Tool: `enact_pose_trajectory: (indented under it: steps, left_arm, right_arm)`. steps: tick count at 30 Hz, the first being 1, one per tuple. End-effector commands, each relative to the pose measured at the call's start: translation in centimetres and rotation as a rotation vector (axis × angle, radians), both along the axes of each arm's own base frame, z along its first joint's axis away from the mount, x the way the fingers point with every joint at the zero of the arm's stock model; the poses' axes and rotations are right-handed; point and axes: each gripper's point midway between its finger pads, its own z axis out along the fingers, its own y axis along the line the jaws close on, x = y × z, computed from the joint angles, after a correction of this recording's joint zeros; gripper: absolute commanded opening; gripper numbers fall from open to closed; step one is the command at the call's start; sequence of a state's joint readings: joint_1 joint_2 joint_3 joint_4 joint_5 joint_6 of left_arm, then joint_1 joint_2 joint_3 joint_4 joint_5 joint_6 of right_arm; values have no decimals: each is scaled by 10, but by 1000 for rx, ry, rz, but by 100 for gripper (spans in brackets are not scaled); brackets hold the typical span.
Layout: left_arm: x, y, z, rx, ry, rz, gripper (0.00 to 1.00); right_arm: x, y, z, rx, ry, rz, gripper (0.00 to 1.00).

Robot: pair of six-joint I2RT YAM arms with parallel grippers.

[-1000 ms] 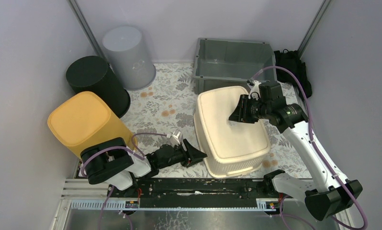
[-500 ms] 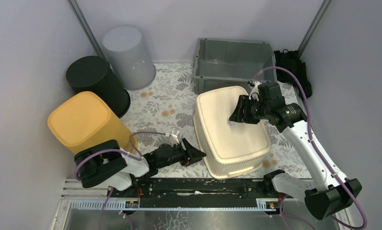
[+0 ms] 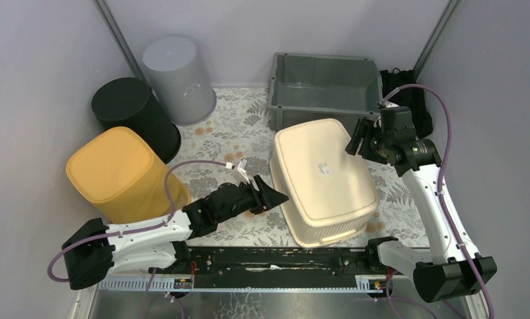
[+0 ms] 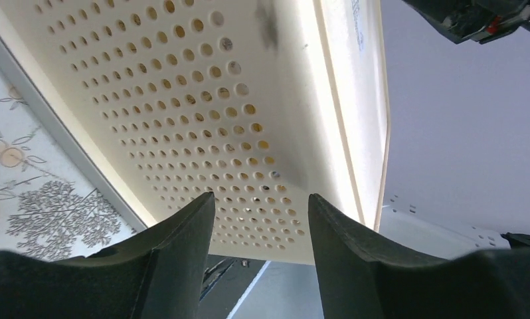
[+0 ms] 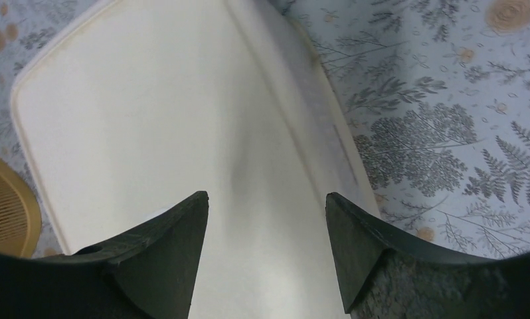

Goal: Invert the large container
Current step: Turn the container upside down at the center of the board, then move the container to the corner of the board.

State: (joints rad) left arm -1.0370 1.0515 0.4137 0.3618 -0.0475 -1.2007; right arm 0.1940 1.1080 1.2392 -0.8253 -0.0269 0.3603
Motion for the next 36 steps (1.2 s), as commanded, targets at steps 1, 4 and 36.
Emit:
enact_pose_trajectory:
  steps: [1,4,36]
  left_arm:
    - [2,16,-3,115,-39,26,62]
    - [2,19,4,130,-57,28,62]
    - [24,50,56,94,-151,174,66]
  right_arm:
    - [3,-28,-7,-18,-12,-90,73]
    - [6,-40,-10,20,-11,-126,73]
    - [-31,101,-24,590,55,224,64]
